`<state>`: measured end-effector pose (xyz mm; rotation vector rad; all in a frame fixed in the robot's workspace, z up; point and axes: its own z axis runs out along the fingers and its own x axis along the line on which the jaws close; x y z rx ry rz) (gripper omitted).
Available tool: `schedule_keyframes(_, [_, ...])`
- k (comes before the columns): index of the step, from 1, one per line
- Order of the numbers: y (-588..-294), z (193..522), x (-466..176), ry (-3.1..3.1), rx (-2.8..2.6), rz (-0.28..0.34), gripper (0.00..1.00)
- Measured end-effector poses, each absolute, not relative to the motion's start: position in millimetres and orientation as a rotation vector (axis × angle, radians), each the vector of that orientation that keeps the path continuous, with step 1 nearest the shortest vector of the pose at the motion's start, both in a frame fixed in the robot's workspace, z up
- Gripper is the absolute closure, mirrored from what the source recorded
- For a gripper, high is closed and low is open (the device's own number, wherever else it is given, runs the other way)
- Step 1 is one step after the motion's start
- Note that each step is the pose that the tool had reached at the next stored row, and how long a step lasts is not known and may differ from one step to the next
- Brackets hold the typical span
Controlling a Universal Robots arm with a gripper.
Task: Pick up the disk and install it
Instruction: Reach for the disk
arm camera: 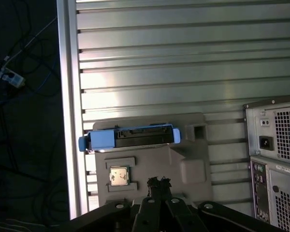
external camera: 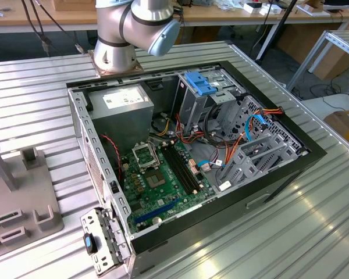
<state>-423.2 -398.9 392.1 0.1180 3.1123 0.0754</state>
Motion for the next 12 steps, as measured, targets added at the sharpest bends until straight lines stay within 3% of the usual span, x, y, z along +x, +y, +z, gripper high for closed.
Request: schedule_keyframes(12, [-390.6, 392.0, -424.3, 3.112, 0.118, 0.075, 0.89])
